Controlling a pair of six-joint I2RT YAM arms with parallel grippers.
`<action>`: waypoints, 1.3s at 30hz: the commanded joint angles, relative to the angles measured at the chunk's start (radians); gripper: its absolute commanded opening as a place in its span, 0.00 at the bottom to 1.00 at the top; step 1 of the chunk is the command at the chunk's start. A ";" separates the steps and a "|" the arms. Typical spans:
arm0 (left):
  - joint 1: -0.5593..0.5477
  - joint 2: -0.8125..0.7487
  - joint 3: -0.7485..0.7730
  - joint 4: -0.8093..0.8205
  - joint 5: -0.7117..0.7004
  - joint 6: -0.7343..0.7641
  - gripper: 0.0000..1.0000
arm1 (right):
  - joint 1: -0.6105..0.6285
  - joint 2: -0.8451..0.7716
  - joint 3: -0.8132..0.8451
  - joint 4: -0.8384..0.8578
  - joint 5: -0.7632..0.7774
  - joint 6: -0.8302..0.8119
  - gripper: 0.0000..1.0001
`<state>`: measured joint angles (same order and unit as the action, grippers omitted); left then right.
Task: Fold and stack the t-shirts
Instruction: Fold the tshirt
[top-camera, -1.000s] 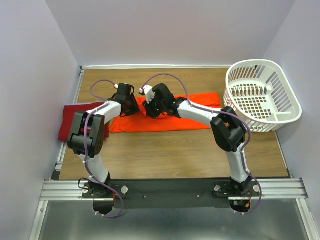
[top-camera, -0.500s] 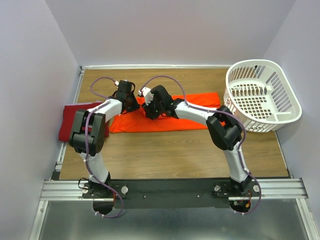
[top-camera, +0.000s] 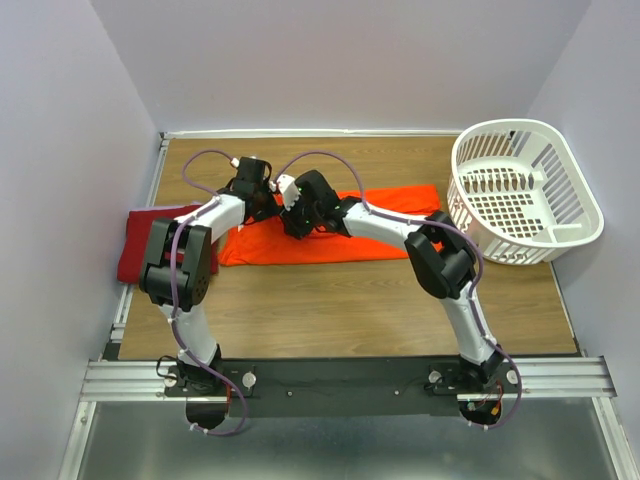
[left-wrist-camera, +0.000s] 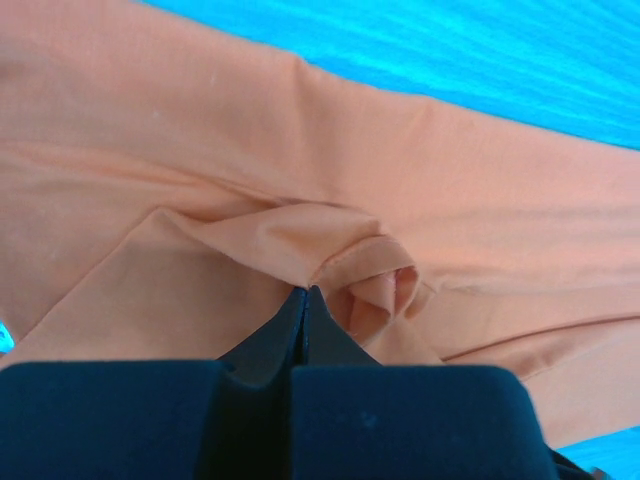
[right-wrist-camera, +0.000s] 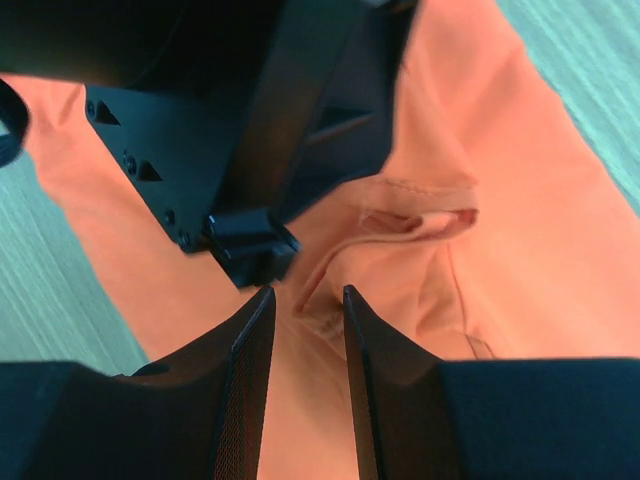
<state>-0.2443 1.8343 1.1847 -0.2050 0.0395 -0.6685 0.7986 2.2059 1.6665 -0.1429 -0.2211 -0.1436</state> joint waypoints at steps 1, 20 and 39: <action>0.003 0.010 0.045 -0.031 -0.020 0.029 0.00 | 0.014 0.046 0.041 0.014 -0.023 -0.013 0.41; 0.042 0.039 0.112 -0.108 0.005 0.109 0.00 | 0.013 -0.011 -0.013 0.017 0.158 -0.059 0.00; 0.099 0.045 0.177 -0.224 0.069 0.221 0.00 | 0.014 -0.084 -0.082 0.019 0.164 -0.077 0.00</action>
<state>-0.1619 1.8687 1.3319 -0.3832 0.0746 -0.4885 0.8043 2.1719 1.6104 -0.1349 -0.0746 -0.2108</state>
